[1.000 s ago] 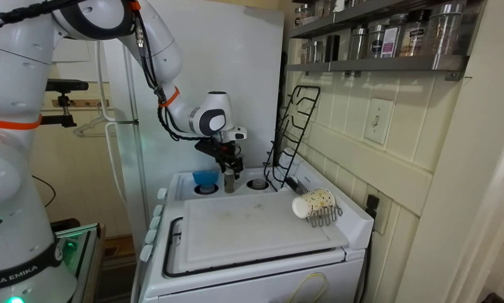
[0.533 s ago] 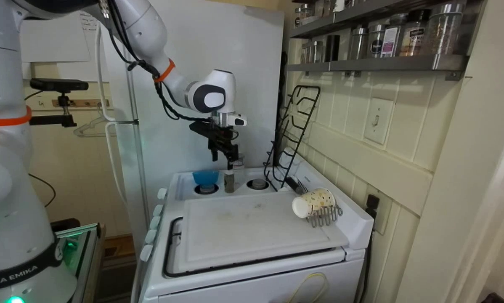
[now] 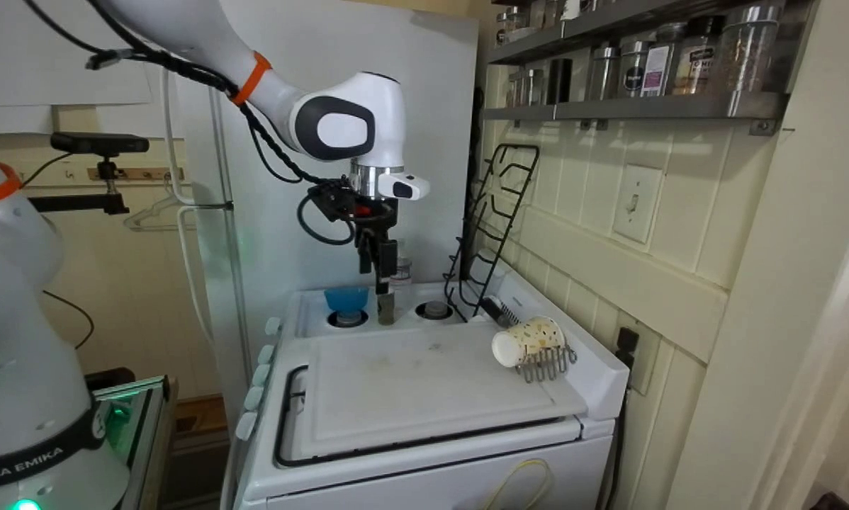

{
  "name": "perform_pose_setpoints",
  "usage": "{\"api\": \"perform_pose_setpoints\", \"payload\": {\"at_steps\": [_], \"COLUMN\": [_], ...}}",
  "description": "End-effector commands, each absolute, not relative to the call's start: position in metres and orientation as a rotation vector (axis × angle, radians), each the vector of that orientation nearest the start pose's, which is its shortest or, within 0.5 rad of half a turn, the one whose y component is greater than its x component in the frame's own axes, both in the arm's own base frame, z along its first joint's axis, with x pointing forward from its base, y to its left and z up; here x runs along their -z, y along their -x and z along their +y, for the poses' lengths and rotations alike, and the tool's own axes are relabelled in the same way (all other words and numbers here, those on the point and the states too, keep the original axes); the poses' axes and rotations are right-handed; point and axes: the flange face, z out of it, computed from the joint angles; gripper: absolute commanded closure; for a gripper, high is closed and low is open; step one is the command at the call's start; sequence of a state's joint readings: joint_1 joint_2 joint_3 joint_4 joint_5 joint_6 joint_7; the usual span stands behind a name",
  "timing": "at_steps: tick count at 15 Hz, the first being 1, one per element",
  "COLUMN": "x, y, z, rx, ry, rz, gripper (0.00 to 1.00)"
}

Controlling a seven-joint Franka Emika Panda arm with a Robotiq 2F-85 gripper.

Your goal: Remove the bottle from the blue bowl, then move the blue bowl to the left, then move the bottle at the right to the left

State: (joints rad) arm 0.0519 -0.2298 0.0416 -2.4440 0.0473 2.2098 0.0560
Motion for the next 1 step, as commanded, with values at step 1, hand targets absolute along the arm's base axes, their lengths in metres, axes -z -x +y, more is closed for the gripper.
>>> {"api": "perform_pose_setpoints", "payload": {"at_steps": [1], "x": [-0.3911], "y": [-0.4504], "z": [0.0419], "rx": [0.0], "ry": [3.113], "rz": [-0.011], "gripper": [0.0]}}
